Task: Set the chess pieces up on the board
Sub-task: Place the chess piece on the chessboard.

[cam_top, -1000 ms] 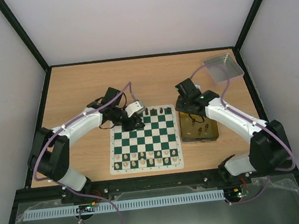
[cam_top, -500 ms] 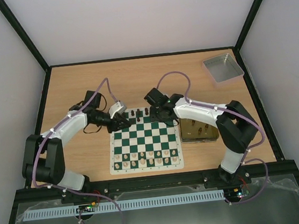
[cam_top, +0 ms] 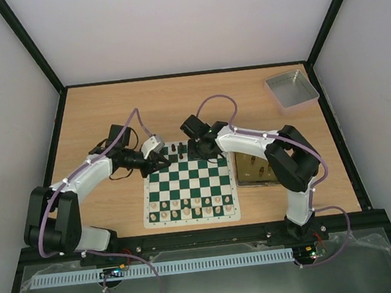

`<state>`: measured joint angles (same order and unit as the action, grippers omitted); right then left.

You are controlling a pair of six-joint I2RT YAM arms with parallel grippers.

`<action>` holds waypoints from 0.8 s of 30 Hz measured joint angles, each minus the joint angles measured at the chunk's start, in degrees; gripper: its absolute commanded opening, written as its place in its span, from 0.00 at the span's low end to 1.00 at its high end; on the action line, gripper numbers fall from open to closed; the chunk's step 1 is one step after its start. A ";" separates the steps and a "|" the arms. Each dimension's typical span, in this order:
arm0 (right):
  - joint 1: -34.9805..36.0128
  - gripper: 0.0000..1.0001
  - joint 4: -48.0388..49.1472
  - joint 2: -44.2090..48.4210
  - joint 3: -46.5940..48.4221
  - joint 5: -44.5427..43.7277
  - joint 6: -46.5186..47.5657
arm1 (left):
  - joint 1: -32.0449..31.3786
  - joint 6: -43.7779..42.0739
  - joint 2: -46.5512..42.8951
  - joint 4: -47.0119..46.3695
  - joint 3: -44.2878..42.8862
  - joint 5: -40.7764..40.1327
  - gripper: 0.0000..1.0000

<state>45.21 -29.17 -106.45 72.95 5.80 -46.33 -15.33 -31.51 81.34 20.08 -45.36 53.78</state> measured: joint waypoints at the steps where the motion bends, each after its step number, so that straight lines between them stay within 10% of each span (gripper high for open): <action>1: 0.07 0.02 0.00 -0.26 0.17 0.09 0.00 | 0.00 0.42 -0.31 -0.57 0.37 -0.31 0.02; 24: 0.57 0.02 0.26 -7.61 6.21 0.42 0.24 | 0.00 1.92 -0.59 -4.11 2.14 -1.88 0.02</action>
<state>45.78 -28.91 -114.06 79.15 6.22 -46.09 -15.33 -29.58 80.75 15.97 -43.22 51.90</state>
